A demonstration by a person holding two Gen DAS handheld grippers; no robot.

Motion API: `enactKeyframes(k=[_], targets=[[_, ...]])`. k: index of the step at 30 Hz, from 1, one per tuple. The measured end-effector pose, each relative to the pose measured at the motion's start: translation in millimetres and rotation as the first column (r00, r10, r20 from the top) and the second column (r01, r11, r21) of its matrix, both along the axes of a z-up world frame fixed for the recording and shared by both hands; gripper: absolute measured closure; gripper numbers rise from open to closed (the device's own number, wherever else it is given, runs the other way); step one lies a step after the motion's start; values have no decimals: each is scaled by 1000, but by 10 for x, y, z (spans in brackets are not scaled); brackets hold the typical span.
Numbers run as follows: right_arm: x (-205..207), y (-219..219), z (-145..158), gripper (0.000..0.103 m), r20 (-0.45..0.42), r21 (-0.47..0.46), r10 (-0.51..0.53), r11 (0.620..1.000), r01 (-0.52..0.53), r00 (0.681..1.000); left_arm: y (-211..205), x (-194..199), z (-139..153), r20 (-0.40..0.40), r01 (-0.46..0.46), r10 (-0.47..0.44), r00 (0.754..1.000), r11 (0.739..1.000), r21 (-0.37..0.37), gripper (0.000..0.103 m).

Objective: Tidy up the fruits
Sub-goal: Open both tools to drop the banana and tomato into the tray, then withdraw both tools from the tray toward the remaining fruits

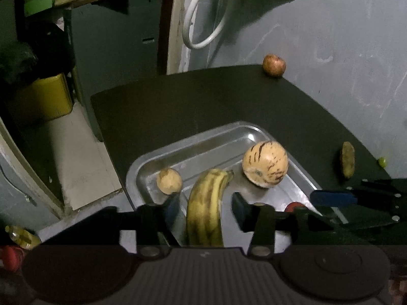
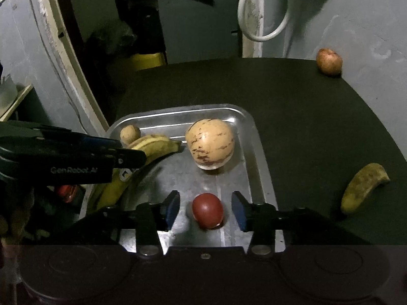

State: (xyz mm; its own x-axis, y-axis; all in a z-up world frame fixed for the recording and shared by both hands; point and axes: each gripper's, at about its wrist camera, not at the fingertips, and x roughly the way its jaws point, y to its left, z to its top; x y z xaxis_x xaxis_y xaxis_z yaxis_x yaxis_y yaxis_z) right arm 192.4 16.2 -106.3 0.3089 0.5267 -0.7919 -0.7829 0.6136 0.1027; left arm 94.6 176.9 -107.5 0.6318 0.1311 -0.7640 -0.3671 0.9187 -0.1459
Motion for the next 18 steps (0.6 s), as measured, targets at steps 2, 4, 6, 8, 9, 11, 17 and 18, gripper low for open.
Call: enactKeyframes(k=[2,4,6,8,9,11,17,18], targets=[[6,-77,72,45,-6,17,-22,1000,22,1000,-4,-23,65,19,-2,2,1000,1000,1,36],[12,-185,172,34,-5,42,-57,997,57,998,-23,-37,135,36,-1,1,999,1000,4,25],[20,-295,278,25,3,63,-98,993,98,995,-49,-47,206,52,-3,3,999,1000,9,17],[28,-410,380,19,-9,87,-152,985,152,988,-84,-56,275,70,-4,3,998,1000,13,11],[34,-463,430,16,-7,96,-172,980,172,985,-108,-61,309,80,1,-2,997,1000,11,8],[13,-561,530,11,5,108,-209,972,207,978,-165,-66,384,101,12,-13,995,1000,9,4],[-216,-887,827,3,50,164,-264,953,253,963,-369,-111,578,145,66,-66,987,998,6,1],[-271,-964,879,2,56,175,-274,950,260,960,-415,-119,606,150,77,-77,986,997,3,1]])
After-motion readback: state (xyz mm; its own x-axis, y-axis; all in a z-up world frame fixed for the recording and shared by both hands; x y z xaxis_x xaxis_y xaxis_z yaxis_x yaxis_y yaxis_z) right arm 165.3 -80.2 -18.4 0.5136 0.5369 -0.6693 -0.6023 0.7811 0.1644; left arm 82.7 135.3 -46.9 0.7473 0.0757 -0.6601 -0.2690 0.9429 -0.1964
